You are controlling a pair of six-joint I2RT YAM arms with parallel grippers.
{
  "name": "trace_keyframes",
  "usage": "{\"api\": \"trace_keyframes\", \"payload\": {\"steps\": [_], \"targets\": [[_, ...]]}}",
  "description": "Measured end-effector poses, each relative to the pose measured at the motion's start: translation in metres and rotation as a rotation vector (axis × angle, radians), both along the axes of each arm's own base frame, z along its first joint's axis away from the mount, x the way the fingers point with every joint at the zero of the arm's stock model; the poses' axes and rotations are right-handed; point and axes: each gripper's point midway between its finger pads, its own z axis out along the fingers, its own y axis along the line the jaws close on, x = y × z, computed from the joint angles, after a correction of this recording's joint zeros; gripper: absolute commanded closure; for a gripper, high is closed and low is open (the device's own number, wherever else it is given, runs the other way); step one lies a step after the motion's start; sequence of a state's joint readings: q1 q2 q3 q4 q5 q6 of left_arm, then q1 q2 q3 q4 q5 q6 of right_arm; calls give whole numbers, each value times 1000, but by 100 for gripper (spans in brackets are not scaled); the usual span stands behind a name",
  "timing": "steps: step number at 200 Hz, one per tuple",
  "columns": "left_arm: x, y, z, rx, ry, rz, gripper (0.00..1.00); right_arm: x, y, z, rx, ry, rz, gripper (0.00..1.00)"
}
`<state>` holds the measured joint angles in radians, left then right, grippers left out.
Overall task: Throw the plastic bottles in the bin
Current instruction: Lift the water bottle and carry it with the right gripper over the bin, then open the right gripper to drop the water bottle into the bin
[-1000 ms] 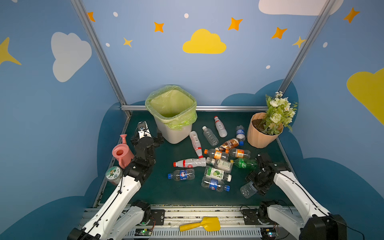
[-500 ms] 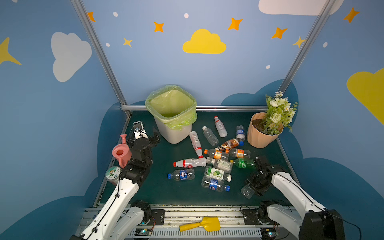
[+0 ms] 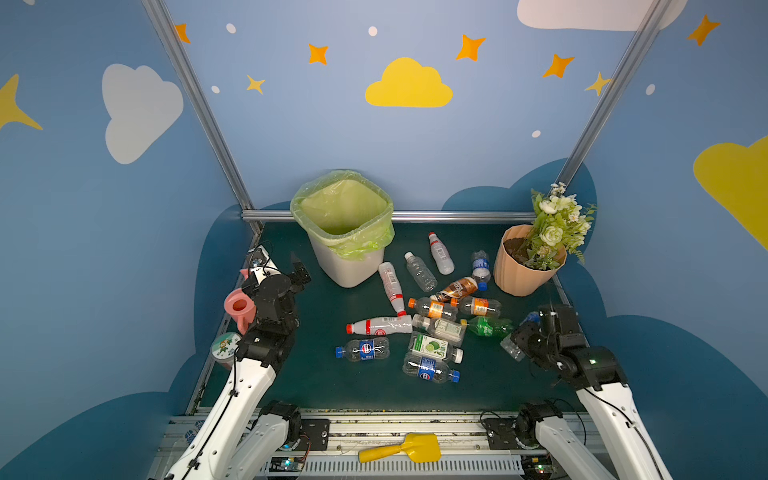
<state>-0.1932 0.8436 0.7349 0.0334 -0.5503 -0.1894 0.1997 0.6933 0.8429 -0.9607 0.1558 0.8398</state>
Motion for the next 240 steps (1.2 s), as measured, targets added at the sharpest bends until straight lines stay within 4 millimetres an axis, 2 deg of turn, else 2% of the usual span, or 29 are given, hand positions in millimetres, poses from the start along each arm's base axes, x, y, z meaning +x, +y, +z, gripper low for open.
{"api": "trace_keyframes", "payload": {"steps": [35,50,66,84,107,119,138,156,170,174,182,197,205,217,231,240], "targets": [[3,1,-10,-42,41,9,0,51,17,79,-76,-234,152,60],[5,-1,-14,-59,59,4,0,80,35,109,-78,-320,235,60],[5,-3,-16,-76,75,-4,0,114,64,144,-64,-425,336,60],[4,-4,-19,-95,89,-14,0,151,107,178,-38,-537,459,59],[2,-7,-24,-113,111,-25,0,188,179,223,44,-672,639,59],[0,-7,-27,-120,123,-29,0,202,217,248,103,-746,729,58],[-2,-8,-31,-128,144,-37,0,217,277,272,204,-819,867,58],[-5,-9,-35,-132,164,-43,0,226,329,278,293,-848,976,56],[-6,-10,-37,-134,176,-48,0,235,364,276,359,-851,1036,49],[-7,-10,-38,-134,179,-51,0,239,375,273,379,-848,1054,44],[-7,-11,-38,-135,183,-56,0,245,393,271,411,-848,1081,29],[-8,-12,-41,-137,197,-62,0,257,422,265,455,-854,1127,21],[-8,-12,-42,-138,206,-65,0,263,429,255,463,-836,1132,15],[-8,-13,-43,-141,219,-72,0,270,432,229,468,-757,1129,12],[-8,-14,-42,-145,221,-81,0,279,425,199,447,-648,1106,7],[-8,-15,-42,-149,222,-86,0,282,415,188,411,-600,1081,7]]}}
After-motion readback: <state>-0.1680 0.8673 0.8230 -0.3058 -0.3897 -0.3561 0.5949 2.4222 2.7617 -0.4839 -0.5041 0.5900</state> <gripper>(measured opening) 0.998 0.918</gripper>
